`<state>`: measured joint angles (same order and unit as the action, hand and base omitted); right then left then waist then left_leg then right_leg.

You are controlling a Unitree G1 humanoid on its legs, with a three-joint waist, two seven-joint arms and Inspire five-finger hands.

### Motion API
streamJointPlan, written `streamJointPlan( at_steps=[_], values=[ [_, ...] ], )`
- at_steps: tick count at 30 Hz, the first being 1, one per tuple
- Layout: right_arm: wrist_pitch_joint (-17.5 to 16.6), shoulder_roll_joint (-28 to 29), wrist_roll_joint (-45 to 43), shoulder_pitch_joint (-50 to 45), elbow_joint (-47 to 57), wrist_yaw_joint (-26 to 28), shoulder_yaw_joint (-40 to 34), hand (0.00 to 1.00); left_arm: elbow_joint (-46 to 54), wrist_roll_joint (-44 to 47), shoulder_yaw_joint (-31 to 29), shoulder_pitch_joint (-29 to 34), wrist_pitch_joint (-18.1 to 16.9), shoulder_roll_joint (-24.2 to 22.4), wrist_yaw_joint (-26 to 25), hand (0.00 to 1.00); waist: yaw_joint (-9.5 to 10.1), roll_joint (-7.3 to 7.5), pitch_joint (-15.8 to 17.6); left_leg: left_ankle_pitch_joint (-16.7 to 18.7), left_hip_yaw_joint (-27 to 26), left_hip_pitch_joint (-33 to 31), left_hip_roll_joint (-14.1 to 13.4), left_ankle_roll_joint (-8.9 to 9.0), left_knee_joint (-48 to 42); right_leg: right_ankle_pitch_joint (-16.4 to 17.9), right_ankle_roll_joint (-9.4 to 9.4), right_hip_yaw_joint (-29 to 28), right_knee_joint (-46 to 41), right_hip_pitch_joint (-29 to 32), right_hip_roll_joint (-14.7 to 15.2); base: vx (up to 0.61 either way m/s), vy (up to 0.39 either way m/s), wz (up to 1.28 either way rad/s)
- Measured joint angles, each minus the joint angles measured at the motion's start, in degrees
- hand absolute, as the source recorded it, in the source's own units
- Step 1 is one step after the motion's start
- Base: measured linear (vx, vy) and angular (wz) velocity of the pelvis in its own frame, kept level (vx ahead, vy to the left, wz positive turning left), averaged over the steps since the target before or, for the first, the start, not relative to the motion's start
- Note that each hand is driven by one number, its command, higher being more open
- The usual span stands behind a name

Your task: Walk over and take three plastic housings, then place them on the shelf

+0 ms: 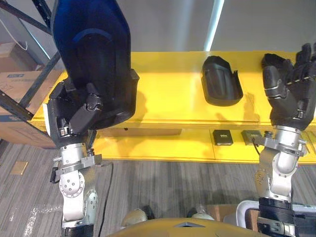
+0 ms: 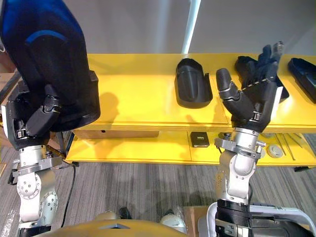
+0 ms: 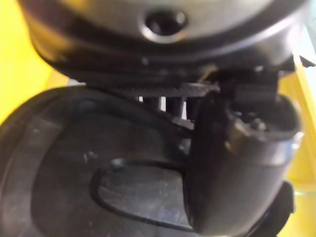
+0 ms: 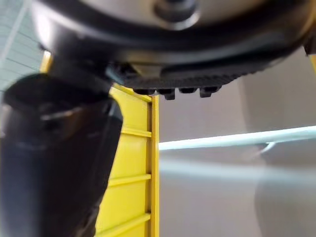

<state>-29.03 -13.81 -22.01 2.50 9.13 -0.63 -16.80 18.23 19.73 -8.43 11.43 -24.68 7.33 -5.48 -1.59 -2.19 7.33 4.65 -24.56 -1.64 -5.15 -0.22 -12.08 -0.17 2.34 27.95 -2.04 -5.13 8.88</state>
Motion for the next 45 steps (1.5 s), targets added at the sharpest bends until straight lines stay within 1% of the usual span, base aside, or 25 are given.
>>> streamJointPlan(
  at_steps=[2,5,6,7,9,10,12,13,14,16,17,19,20,21,22,23,25,26,28,31,33,35,38,41,45],
  values=[
    [0.0,-0.1,-1.5,0.0,1.8,0.6,-1.1,1.00,0.0,0.1,0.1,-0.2,-0.1,0.3,0.8,0.00,-0.17,-0.24,-0.1,-0.1,0.4,1.4,0.7,0.05,3.3,0.4,0.58,-0.2,0.0,0.1,-0.1,-0.02,0.005,-0.05],
    [0.0,-0.1,-1.5,-0.7,1.9,0.2,-1.4,1.00,0.1,0.2,0.1,-0.1,0.0,1.3,3.0,0.00,-0.03,-0.26,-0.2,-0.9,-0.5,3.7,1.3,0.23,5.9,0.4,0.61,-1.0,-0.5,-0.3,0.2,-0.06,0.027,-0.16],
    [0.0,0.0,-1.7,-1.9,1.9,-0.3,-0.8,1.00,0.9,0.5,0.1,-0.1,0.3,3.3,5.0,0.00,-0.13,-0.38,-0.3,-0.8,-0.9,4.4,1.6,0.14,6.3,0.1,0.95,-1.5,-0.5,-0.7,0.5,-0.11,0.070,-0.18],
    [0.0,0.1,-2.0,-2.7,1.9,-0.3,-0.3,1.00,2.6,0.9,0.1,-0.1,1.7,4.6,6.5,0.00,-0.20,-0.38,-0.3,-0.8,-1.3,4.4,1.8,0.08,6.3,-0.1,1.26,-1.7,-0.5,-0.5,0.7,-0.12,0.075,-0.16],
    [0.1,0.1,-2.0,-3.2,1.9,-0.7,0.7,1.00,3.9,1.0,0.2,-0.2,3.1,5.4,8.0,0.00,-0.29,-0.43,-0.3,-0.8,-1.8,4.4,1.9,0.05,6.3,-0.5,1.75,-1.9,-0.1,-0.4,0.8,-0.09,0.052,-0.13],
    [0.4,0.1,-2.0,-3.4,1.9,-0.8,1.4,1.00,4.5,1.0,0.3,-0.4,4.5,5.5,8.6,0.00,-0.35,-0.48,-0.3,-0.8,-2.0,4.4,2.0,0.04,6.3,-0.9,1.88,-2.1,0.3,-0.5,0.8,-0.09,0.039,-0.11],
    [0.9,0.1,-1.9,-3.9,1.9,-0.9,1.8,1.00,4.5,1.0,1.1,-1.1,6.2,5.6,8.7,0.00,-0.48,-0.55,-0.4,-0.8,-2.1,4.4,2.1,0.03,6.5,-1.1,1.85,-2.3,0.3,-0.4,0.8,-0.07,0.025,-0.02],
    [1.5,0.1,-1.8,-4.2,1.9,-1.4,1.8,1.00,4.5,2.1,2.1,-2.0,8.0,5.6,8.7,0.00,-0.47,-0.57,-0.4,-1.0,-2.0,4.4,2.2,0.09,6.9,-1.2,1.86,-2.3,0.3,-0.3,0.9,-0.08,0.029,0.05],
    [2.6,0.1,-1.2,-4.2,1.8,-2.5,1.8,1.00,4.4,3.5,3.3,-2.8,9.6,5.6,8.3,0.00,-0.64,-0.61,-0.5,-1.4,-1.9,4.4,2.4,0.38,7.8,-1.3,1.71,-2.2,0.3,0.0,0.9,-0.08,0.028,0.06],
    [3.3,0.3,0.0,-4.3,1.6,-3.8,1.9,1.00,4.2,5.2,4.4,-3.3,10.8,5.6,7.7,0.00,-1.06,-0.61,-0.5,-2.0,-1.9,4.4,2.7,0.50,8.8,-1.5,1.67,-2.0,0.5,0.2,0.9,-0.05,0.019,0.05],
    [4.1,0.8,1.6,-5.1,1.0,-4.7,1.9,1.00,3.3,7.3,5.6,-4.0,11.7,5.6,6.7,0.00,-1.59,-0.57,-0.5,-2.5,-2.0,4.6,2.8,0.54,9.7,-1.9,1.64,-1.9,1.2,0.2,0.7,-0.04,0.018,0.00],
    [5.3,1.2,3.5,-7.2,-0.2,-6.0,2.7,1.00,0.7,11.0,6.1,-6.1,13.5,5.5,5.0,0.00,-1.85,-0.58,-0.5,-3.3,-2.9,5.3,2.9,0.69,11.2,-2.1,1.50,-2.7,1.3,0.4,0.4,-0.02,0.015,-0.20],
    [6.5,2.0,3.8,-9.6,-1.0,-6.3,3.2,1.00,-2.6,13.2,6.1,-8.5,14.0,5.5,2.2,0.00,-1.95,-0.58,-0.5,-3.7,-4.2,6.0,2.8,0.82,12.1,-2.2,1.41,-3.8,1.4,0.7,0.1,-0.01,0.012,-0.37],
    [6.8,2.5,3.9,-10.4,-1.6,-6.3,3.2,1.00,-4.1,13.9,6.0,-9.5,14.2,5.5,0.7,0.00,-2.08,-0.55,-0.5,-3.8,-4.7,6.2,2.8,0.91,12.5,-2.3,1.34,-4.4,1.4,0.9,0.0,-0.01,0.015,-0.42],
    [7.2,3.2,4.5,-11.6,-2.6,-6.4,3.2,1.00,-6.2,14.5,5.5,-11.1,14.6,5.4,-1.3,0.00,-2.61,-0.53,-0.6,-3.8,-5.3,6.2,2.7,0.92,12.6,-2.5,1.27,-4.8,1.7,1.2,-0.2,0.00,0.015,-0.26],
    [7.4,3.4,5.2,-13.0,-4.0,-6.7,3.1,1.00,-9.4,16.0,4.8,-13.1,15.1,5.4,-3.5,0.00,-3.67,-0.54,-0.6,-3.8,-5.8,6.2,2.7,0.90,12.8,-2.9,1.25,-5.3,2.3,1.3,-0.3,0.00,0.026,-0.37],
    [7.4,3.4,10.0,-14.4,-6.2,-8.7,2.8,1.00,-13.7,18.5,3.3,-15.6,16.2,5.6,-5.7,0.00,-4.70,-0.59,-0.6,-4.0,-7.4,6.2,2.6,0.62,13.1,-3.3,1.13,-7.0,2.5,2.3,-0.6,0.01,0.026,-0.40],
    [7.4,3.4,15.6,-15.4,-7.2,-11.1,2.3,1.00,-17.1,20.5,2.8,-17.3,16.4,6.1,-6.4,0.00,-5.27,-0.57,-0.6,-4.0,-8.2,6.2,2.6,0.61,13.3,-3.8,1.03,-7.8,3.0,2.6,-0.8,0.02,0.020,-0.35],
    [7.2,2.8,23.3,-16.0,-10.7,-12.0,1.0,1.00,-22.3,22.3,2.7,-20.6,18.0,7.7,-7.3,0.00,-6.60,-0.33,-0.7,-4.1,-8.9,6.1,2.6,0.58,13.2,-4.1,1.00,-8.6,3.3,3.0,-1.0,0.03,0.021,-0.25],
    [7.1,0.3,23.6,-16.6,-17.0,-9.5,1.7,1.00,-26.1,23.0,2.9,-24.2,20.1,10.2,-7.8,0.00,-7.32,-0.10,-0.8,-4.0,-9.6,6.1,2.5,0.57,13.3,-4.1,1.00,-9.4,3.2,3.4,-1.1,0.00,0.027,-0.14],
    [7.0,-0.1,22.2,-17.0,-23.0,-6.4,2.7,1.00,-28.3,23.9,3.1,-26.9,20.1,12.3,-7.6,0.00,-7.14,-0.05,-0.8,-4.0,-9.7,5.8,2.5,0.59,13.3,-4.1,0.99,-9.6,3.2,4.0,-1.1,0.00,0.013,-0.02],
    [7.2,-0.1,20.6,-17.4,-28.4,-4.7,5.2,1.00,-30.6,25.4,3.1,-29.1,20.6,13.9,-7.6,0.00,-6.94,-0.06,-0.8,-4.0,-9.7,5.7,2.5,0.59,13.3,-4.1,0.95,-9.6,3.2,4.1,-1.1,-0.01,0.012,0.02],
    [7.3,0.3,20.3,-18.1,-35.7,-2.7,10.3,1.00,-34.5,25.8,3.2,-32.4,23.0,16.5,-6.9,0.00,-6.50,-0.06,-0.8,-4.0,-8.9,4.9,2.6,0.59,13.2,-4.1,0.92,-9.1,3.2,4.5,-1.0,-0.03,0.028,0.11],
    [7.4,0.4,19.3,-18.6,-38.7,0.9,13.6,1.00,-37.5,25.3,4.3,-34.4,25.8,18.4,-6.7,0.00,-6.36,-0.07,-0.7,-4.1,-7.8,4.0,2.7,0.51,12.8,-4.0,0.85,-7.9,3.0,4.7,-0.7,-0.04,0.036,0.20],
    [8.0,0.5,17.1,-17.7,-42.6,3.9,16.3,1.00,-40.5,24.6,5.5,-36.7,28.3,19.0,-6.7,0.00,-5.81,-0.20,0.2,-4.2,-6.2,3.0,2.7,0.35,12.0,-3.3,0.30,-6.6,1.3,5.3,-0.2,-0.04,0.029,0.19]
  ],
)
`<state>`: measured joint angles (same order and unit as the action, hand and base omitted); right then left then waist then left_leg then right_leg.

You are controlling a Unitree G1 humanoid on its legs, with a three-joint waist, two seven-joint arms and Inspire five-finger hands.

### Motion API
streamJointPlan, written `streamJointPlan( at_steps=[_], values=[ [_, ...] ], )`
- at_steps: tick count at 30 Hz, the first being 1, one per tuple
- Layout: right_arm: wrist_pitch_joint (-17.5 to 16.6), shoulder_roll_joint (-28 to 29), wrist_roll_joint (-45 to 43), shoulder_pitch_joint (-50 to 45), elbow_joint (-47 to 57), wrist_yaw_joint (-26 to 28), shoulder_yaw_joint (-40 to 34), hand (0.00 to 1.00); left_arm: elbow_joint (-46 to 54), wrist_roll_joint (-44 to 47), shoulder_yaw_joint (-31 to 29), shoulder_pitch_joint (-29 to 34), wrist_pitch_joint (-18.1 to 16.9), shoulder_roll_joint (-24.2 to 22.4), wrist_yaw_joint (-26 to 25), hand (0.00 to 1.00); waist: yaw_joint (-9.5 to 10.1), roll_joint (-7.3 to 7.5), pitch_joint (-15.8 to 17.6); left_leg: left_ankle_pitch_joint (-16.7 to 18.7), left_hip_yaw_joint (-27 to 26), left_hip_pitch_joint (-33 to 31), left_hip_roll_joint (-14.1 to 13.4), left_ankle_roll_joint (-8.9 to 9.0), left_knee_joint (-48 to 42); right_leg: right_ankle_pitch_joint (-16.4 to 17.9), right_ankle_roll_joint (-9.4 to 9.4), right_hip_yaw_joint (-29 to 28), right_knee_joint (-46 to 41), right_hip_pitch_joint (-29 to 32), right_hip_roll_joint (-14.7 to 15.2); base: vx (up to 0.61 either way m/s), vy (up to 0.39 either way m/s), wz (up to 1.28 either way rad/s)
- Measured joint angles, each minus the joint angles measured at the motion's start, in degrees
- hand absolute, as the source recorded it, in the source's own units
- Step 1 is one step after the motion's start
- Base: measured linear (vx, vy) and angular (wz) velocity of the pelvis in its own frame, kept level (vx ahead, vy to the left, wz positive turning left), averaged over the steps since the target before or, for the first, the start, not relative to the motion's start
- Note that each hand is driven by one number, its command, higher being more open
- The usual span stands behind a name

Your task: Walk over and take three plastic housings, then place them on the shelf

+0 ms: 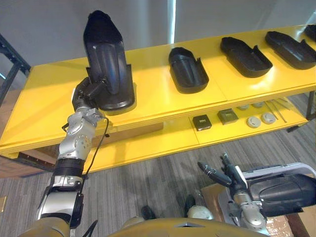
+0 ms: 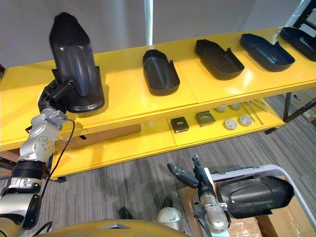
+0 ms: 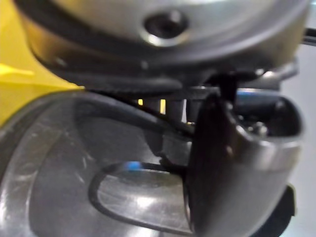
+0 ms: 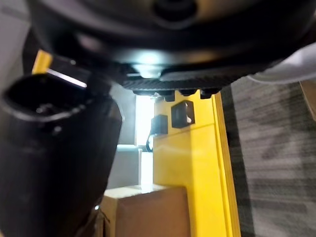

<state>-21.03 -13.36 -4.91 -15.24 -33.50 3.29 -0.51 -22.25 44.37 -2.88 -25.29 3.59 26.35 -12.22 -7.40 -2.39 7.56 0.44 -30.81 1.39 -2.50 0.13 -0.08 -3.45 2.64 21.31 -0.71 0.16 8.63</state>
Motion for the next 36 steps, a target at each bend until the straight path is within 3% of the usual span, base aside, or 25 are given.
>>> streamJointPlan(
  at_steps=[6,14,27,28,36],
  values=[
    [0.4,0.0,-2.6,5.5,-8.2,1.1,2.4,1.00,-1.4,0.0,2.7,-8.6,2.3,1.7,0.3,0.00,1.28,0.06,6.6,-0.3,3.7,-4.6,-0.2,-0.50,-3.6,1.9,-0.32,2.7,-5.7,3.6,1.8,-0.09,0.019,0.31],
    [0.5,0.0,-6.1,9.5,-9.8,0.0,3.3,1.00,0.5,0.6,3.1,-13.2,4.3,3.3,0.9,0.00,2.51,0.47,10.9,-0.6,5.4,-7.7,-0.1,-0.40,-4.7,3.6,-0.75,4.0,-10.4,7.2,3.2,-0.07,0.005,0.13],
    [1.9,1.1,-6.8,9.5,-11.3,-0.4,2.1,1.00,-6.4,5.4,3.9,-19.5,4.6,4.4,2.3,0.00,2.31,2.11,12.4,-0.9,4.2,-7.8,-0.3,-0.87,-4.9,3.5,-0.69,2.9,-10.2,7.9,3.0,0.02,0.007,-0.04],
    [2.1,1.4,-6.8,9.5,-11.3,-0.4,1.8,1.00,-6.8,5.6,4.1,-19.9,4.6,4.4,2.3,1.00,2.23,2.18,12.6,-0.7,3.9,-7.8,-0.4,-0.72,-5.1,3.5,-0.67,2.6,-10.1,7.9,3.0,0.00,0.009,-0.10],
    [4.1,2.4,-6.7,8.9,-11.8,-1.1,1.5,1.00,-10.5,5.5,5.4,-22.3,5.4,5.6,2.6,1.00,1.66,2.26,13.2,2.1,2.8,-7.7,-1.7,-0.11,-8.0,2.8,-0.42,1.7,-8.7,6.4,2.2,-0.01,0.010,-0.09]
  ],
)
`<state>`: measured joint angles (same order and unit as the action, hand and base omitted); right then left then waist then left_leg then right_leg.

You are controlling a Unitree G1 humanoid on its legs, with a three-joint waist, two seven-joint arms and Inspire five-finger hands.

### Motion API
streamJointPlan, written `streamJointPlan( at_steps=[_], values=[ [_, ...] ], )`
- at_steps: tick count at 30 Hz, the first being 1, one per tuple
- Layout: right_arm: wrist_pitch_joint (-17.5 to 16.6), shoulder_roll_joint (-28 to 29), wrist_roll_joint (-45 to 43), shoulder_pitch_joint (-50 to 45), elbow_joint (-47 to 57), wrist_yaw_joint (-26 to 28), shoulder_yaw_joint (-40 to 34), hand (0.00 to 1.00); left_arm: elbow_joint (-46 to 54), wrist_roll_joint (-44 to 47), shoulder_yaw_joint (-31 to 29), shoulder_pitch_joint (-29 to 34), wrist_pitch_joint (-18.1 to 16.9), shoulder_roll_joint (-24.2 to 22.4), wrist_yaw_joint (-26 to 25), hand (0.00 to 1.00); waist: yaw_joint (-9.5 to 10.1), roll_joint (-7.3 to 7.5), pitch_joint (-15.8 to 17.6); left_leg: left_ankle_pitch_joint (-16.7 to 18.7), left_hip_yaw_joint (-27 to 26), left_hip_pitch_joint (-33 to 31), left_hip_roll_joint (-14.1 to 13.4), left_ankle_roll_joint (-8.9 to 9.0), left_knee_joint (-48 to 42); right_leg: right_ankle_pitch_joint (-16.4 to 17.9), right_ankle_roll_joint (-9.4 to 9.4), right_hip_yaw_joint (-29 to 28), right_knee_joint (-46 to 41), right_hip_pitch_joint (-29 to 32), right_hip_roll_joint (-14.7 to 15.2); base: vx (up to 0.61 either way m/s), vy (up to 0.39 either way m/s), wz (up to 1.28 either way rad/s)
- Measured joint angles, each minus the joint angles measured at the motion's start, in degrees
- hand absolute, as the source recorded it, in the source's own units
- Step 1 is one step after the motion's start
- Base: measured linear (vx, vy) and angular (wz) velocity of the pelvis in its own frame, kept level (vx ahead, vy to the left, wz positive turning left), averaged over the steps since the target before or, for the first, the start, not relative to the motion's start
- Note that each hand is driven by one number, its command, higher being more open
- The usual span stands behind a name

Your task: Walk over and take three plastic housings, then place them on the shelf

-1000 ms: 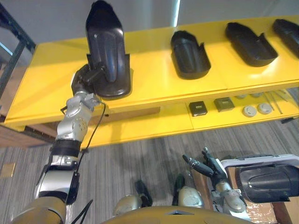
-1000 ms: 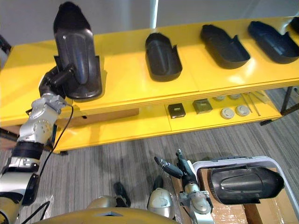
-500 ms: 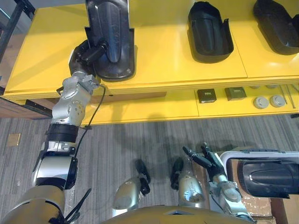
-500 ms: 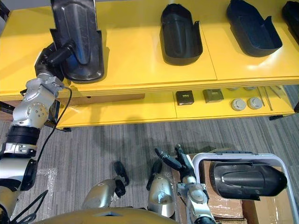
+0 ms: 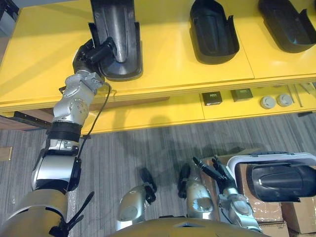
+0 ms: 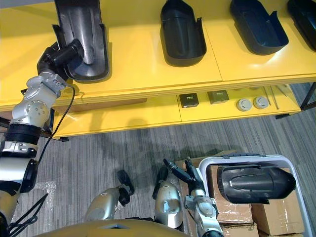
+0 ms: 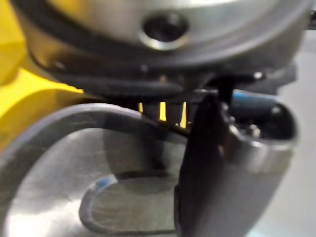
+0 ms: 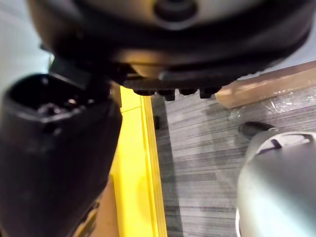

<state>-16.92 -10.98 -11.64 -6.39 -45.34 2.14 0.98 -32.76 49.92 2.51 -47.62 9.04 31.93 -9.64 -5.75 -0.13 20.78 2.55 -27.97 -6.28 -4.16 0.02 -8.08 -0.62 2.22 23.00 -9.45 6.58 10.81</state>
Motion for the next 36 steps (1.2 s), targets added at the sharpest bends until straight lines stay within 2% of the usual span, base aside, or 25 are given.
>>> streamJointPlan(
  at_steps=[9,12,19,23,28,30,36],
  values=[
    [0.1,0.0,-0.4,-0.4,0.0,-0.4,-0.3,1.00,-3.4,-2.4,0.6,-2.1,-0.3,0.1,-1.4,1.00,-0.08,-0.01,0.0,0.9,-1.0,0.8,-0.6,0.03,-0.1,-0.7,0.06,-0.5,1.9,-1.3,-0.7,-0.02,0.002,-0.05],
    [0.1,0.0,-1.1,-0.8,0.0,-0.4,-0.3,1.00,-4.1,-4.0,1.2,-2.7,-0.2,0.1,-4.5,1.00,-0.71,-0.01,0.0,1.2,-1.0,0.9,-0.7,0.22,-0.7,-0.8,0.22,-0.4,2.5,-2.0,-0.8,0.00,0.000,0.00],
    [0.2,1.4,-2.3,-2.9,0.0,-0.7,-0.4,1.00,-7.3,-3.5,1.1,-4.4,1.6,0.1,-5.6,1.00,-1.05,-0.06,-0.1,1.5,-1.2,3.4,-0.6,0.29,-0.6,-0.8,0.26,-0.1,3.8,-4.9,-1.0,0.02,0.009,0.00],
    [0.3,2.3,-2.1,-3.8,0.0,-0.9,-0.4,1.00,-8.2,-3.8,1.1,-4.0,2.6,0.1,-4.9,1.00,-1.13,-0.21,-0.4,1.6,-1.4,5.0,-0.4,0.44,0.0,-1.0,0.43,0.3,5.0,-6.9,-1.2,0.00,0.000,0.00],
    [0.4,2.4,-1.6,-5.5,-2.4,-1.3,-0.7,1.00,-10.0,-8.7,1.0,-0.7,4.6,0.1,-1.9,1.00,-2.19,-0.66,-4.1,1.6,-2.1,7.6,-0.2,0.55,0.6,-1.2,0.87,0.4,7.4,-9.9,-1.6,0.03,0.011,-0.03],
    [0.4,2.5,-1.6,-6.5,-3.9,-1.3,-1.4,1.00,-10.0,-8.0,1.0,1.1,6.2,0.1,0.0,1.00,-2.27,-1.50,-6.6,1.6,-2.2,8.0,-0.1,0.68,1.3,-1.3,0.95,0.5,8.2,-10.2,-1.8,0.03,0.013,-0.04],
    [0.5,2.5,-1.6,-6.6,-7.3,-1.3,-3.8,1.00,-10.0,-7.3,1.0,3.5,8.7,0.1,5.1,1.00,-2.37,-3.13,-8.4,1.1,-2.2,10.2,0.2,1.43,3.3,-1.4,1.06,1.2,8.7,-11.9,-1.8,-0.02,0.020,-0.01]
  ],
)
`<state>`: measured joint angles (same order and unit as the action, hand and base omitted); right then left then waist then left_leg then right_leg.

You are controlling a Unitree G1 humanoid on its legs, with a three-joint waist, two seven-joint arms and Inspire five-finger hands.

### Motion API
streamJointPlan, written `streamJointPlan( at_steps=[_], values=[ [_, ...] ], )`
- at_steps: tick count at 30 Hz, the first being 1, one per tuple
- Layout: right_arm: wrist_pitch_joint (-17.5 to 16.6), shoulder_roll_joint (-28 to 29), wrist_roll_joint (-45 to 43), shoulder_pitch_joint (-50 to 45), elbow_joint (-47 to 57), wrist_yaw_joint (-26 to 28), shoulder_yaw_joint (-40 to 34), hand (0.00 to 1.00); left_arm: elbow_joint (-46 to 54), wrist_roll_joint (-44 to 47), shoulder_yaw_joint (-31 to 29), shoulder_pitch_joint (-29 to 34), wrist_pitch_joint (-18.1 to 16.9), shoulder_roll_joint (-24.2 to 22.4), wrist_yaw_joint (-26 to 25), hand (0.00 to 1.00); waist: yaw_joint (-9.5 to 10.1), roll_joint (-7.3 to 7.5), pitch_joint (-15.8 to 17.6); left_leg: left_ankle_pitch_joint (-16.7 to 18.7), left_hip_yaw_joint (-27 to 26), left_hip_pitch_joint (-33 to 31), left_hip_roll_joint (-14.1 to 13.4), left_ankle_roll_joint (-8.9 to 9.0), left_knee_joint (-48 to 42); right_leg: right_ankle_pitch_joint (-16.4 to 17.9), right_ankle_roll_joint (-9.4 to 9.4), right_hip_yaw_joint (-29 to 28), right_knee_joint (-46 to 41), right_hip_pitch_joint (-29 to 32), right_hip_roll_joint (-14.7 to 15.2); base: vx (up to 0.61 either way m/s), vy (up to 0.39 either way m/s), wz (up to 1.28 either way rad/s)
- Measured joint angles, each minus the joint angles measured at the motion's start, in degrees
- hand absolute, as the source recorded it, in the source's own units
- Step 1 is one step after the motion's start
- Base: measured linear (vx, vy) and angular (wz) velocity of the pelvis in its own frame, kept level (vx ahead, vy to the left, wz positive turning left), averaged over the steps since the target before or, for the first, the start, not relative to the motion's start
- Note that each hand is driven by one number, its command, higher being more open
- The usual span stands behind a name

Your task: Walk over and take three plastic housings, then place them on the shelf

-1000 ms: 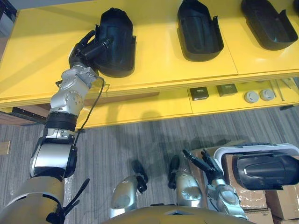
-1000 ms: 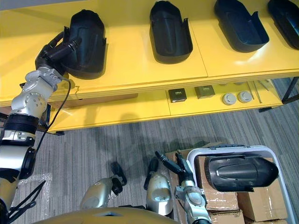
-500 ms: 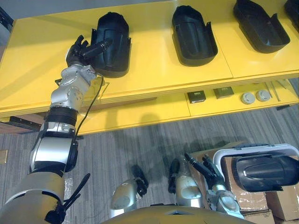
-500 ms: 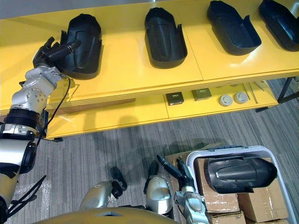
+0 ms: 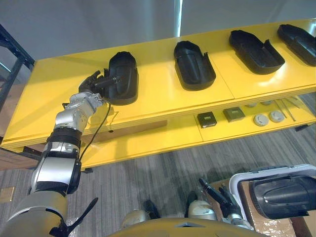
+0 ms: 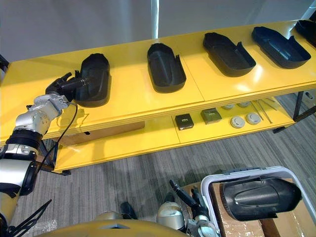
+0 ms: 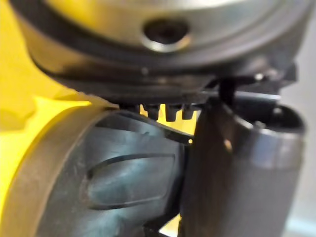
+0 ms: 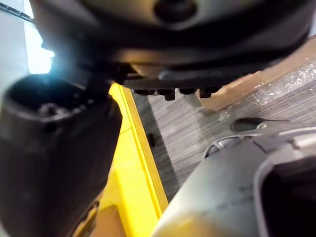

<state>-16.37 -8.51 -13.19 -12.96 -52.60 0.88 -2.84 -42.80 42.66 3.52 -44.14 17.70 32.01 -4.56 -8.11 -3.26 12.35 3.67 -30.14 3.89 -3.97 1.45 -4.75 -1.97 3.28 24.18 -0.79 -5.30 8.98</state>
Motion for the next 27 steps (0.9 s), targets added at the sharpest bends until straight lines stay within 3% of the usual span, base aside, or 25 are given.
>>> streamJointPlan(
  at_steps=[8,11,19,23,27],
  values=[
    [0.3,0.7,-0.1,-1.0,-1.8,0.3,-3.3,1.00,4.0,-0.4,0.0,6.1,0.2,0.1,4.5,1.00,0.44,0.05,-2.6,-3.3,0.8,3.1,1.6,0.29,6.0,-0.2,0.35,1.8,0.9,-1.8,0.0,-0.04,0.021,0.08],
    [0.2,0.7,-0.1,-1.4,-2.8,0.4,-4.1,1.00,6.6,-0.4,0.0,6.9,1.3,0.2,6.2,1.00,1.82,-0.06,-3.1,-4.6,1.3,3.6,1.9,0.19,7.9,-0.2,0.38,2.4,1.0,-1.9,0.0,-0.04,0.028,0.09],
    [0.6,0.8,-0.2,-1.9,-3.6,0.3,-5.5,1.00,9.6,-0.4,-0.5,9.3,1.1,3.6,5.1,1.00,3.21,-0.34,-4.5,-5.3,1.9,4.6,2.5,0.46,9.8,-0.4,0.75,3.1,1.9,-2.8,-0.2,-0.01,0.034,0.04],
    [0.6,0.8,-0.2,-1.8,-4.2,-0.1,-6.4,1.00,9.9,-2.0,-3.5,9.3,-2.2,5.2,3.5,1.00,3.49,-0.31,-4.7,-5.5,2.4,4.3,2.5,0.14,9.8,-0.4,0.71,3.4,2.1,-2.9,-0.2,0.02,0.031,0.06],
    [0.5,1.0,-0.2,-2.0,-5.6,-0.1,-7.1,1.00,14.4,-12.0,-6.9,9.3,-8.6,6.7,-3.4,1.00,4.23,0.42,-5.2,-5.6,2.6,3.8,2.5,-0.02,9.8,-0.5,0.67,3.4,2.4,-2.8,-0.4,0.04,0.029,0.03]
  ],
)
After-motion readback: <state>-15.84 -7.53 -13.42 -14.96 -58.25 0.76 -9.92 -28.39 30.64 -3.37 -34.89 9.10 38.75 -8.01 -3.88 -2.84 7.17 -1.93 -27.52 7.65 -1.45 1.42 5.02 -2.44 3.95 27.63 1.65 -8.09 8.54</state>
